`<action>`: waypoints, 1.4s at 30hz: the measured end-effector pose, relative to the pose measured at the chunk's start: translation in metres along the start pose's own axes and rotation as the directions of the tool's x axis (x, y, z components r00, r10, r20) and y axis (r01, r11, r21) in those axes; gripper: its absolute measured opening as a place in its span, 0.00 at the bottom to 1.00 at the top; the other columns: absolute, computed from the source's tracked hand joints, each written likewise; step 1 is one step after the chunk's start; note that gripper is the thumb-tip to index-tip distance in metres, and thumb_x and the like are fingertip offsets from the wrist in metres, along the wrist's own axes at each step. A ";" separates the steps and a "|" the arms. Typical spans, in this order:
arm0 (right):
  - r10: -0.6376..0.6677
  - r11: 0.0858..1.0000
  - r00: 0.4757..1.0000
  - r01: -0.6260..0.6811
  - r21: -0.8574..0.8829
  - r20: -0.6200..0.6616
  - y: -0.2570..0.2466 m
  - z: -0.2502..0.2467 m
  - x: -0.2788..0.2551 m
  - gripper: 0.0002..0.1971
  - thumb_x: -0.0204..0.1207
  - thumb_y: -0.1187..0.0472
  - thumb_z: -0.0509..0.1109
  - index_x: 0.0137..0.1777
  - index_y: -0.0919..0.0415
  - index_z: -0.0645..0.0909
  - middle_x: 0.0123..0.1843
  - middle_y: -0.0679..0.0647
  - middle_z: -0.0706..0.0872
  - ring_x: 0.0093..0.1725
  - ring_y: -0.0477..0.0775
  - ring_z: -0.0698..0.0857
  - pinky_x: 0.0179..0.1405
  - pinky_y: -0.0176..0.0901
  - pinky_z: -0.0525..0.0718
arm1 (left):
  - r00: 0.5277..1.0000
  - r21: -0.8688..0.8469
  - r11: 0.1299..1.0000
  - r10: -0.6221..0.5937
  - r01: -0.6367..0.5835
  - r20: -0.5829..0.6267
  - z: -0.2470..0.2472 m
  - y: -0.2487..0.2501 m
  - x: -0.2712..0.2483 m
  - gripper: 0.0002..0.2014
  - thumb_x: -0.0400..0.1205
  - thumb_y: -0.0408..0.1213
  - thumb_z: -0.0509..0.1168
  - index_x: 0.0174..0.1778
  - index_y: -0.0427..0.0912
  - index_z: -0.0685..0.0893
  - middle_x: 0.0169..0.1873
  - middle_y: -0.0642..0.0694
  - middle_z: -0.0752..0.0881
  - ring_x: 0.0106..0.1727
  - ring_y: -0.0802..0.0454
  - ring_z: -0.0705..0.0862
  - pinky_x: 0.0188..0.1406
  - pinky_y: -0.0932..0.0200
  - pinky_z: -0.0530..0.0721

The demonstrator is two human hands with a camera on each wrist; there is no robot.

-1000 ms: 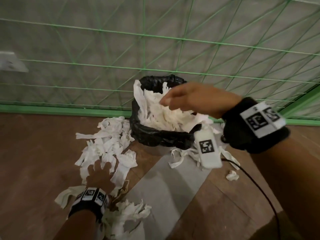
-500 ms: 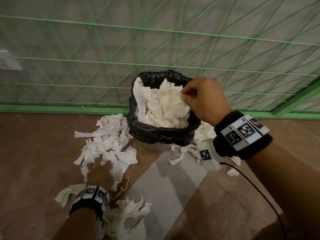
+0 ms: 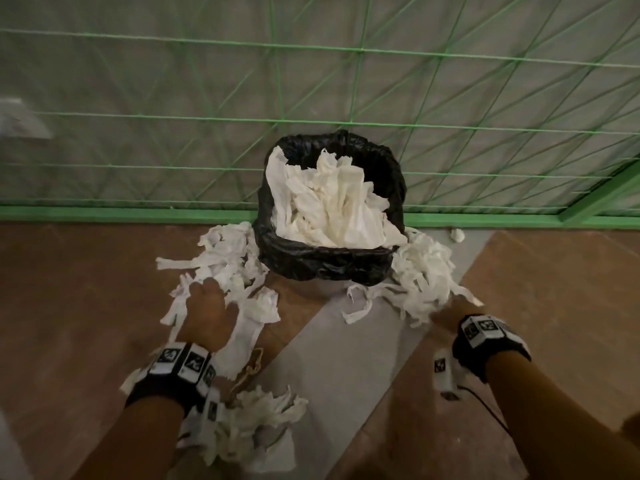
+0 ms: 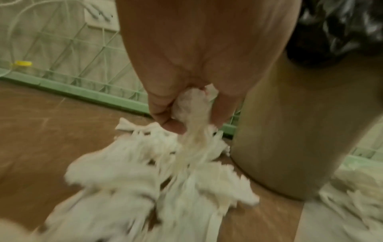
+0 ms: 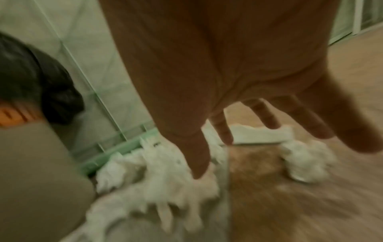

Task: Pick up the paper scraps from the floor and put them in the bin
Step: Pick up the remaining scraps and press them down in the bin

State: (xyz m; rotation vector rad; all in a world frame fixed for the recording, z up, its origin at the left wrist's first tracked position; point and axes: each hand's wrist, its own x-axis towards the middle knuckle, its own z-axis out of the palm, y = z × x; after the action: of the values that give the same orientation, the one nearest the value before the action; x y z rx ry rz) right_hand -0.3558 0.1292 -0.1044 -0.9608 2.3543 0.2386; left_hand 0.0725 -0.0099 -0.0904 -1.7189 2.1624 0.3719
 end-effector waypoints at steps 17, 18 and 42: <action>-0.050 0.998 0.991 0.055 0.037 -0.127 -0.074 0.044 -0.032 0.30 0.80 0.62 0.64 0.79 0.63 0.57 0.77 0.67 0.67 0.72 0.67 0.75 0.68 0.55 0.75 | 0.808 -0.594 0.613 0.132 -0.522 -0.574 -0.271 0.069 -0.037 0.09 0.86 0.34 0.59 0.61 0.46 0.72 0.54 0.47 0.79 0.40 0.55 0.80 0.31 0.62 0.76; -0.081 0.996 0.991 0.086 0.037 -0.110 -0.067 0.044 -0.027 0.31 0.80 0.60 0.64 0.80 0.63 0.57 0.80 0.65 0.66 0.76 0.64 0.71 0.74 0.53 0.70 | 0.791 -0.583 0.601 0.142 -0.546 -0.595 -0.278 0.079 -0.033 0.11 0.86 0.32 0.56 0.64 0.46 0.76 0.56 0.47 0.80 0.42 0.53 0.82 0.34 0.60 0.79; -0.427 0.534 0.596 0.773 0.343 -0.680 -0.164 -0.307 -0.168 0.05 0.68 0.56 0.54 0.33 0.49 0.67 0.27 0.43 0.68 0.21 0.39 0.67 0.22 0.32 0.63 | 0.778 -0.514 0.663 0.170 -0.545 -0.605 -0.212 0.114 -0.012 0.17 0.76 0.45 0.56 0.60 0.56 0.78 0.65 0.49 0.71 0.70 0.49 0.68 0.69 0.47 0.64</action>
State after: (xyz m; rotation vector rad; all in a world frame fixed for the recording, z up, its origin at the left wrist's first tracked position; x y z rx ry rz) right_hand -0.2839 -0.0047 0.2511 -1.5735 2.0442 -1.1781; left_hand -0.0593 -0.0610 0.1045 -1.8352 3.0817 1.0244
